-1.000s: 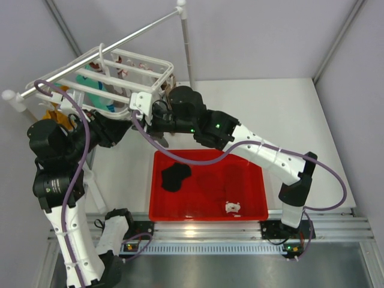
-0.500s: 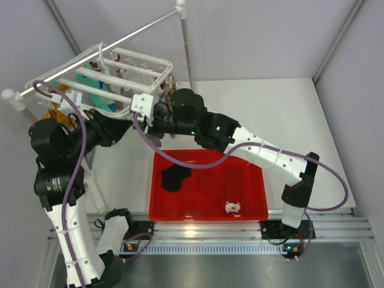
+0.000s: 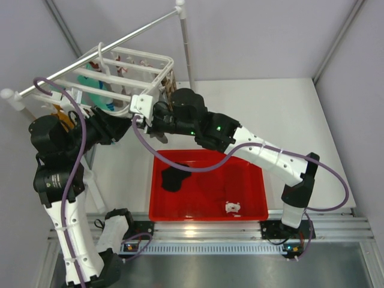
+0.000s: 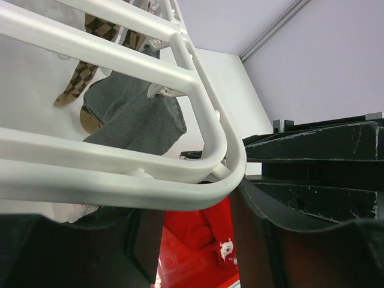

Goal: Clip the socks to the hanger
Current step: Open the clamp at the hanger.

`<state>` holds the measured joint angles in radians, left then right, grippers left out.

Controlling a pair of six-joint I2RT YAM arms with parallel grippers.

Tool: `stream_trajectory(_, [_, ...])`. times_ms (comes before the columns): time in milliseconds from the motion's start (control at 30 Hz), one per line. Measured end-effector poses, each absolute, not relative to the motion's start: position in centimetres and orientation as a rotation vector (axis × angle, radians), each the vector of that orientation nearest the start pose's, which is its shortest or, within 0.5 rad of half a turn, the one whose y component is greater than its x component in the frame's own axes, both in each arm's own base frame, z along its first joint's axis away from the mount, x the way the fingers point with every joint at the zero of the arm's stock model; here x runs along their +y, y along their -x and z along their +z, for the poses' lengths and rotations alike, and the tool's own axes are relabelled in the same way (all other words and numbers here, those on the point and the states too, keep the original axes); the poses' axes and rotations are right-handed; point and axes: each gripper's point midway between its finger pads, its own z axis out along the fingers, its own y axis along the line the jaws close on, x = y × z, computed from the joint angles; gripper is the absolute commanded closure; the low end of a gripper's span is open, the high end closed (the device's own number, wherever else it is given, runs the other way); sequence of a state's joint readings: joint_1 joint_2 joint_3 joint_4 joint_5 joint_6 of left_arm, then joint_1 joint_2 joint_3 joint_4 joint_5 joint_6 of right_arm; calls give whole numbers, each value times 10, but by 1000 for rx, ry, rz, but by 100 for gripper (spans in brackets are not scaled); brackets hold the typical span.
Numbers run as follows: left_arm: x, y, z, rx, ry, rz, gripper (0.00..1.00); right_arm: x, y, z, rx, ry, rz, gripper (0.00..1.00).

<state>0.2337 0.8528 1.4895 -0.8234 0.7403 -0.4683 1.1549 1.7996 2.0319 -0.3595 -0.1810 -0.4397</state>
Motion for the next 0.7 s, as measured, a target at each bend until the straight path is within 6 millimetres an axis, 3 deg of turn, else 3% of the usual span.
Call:
stream_trajectory(333, [-84,-217,431,1787,58,-803,46,505,-208,415,1108,1374,605,100])
stream_trajectory(600, [-85,-219,431,1781,66,-830,47,508,-207,417,1093,1389,584,100])
stream_trajectory(700, [-86,-220,428,1787,69,-838,53,508,-208,414,1099,1394,577,100])
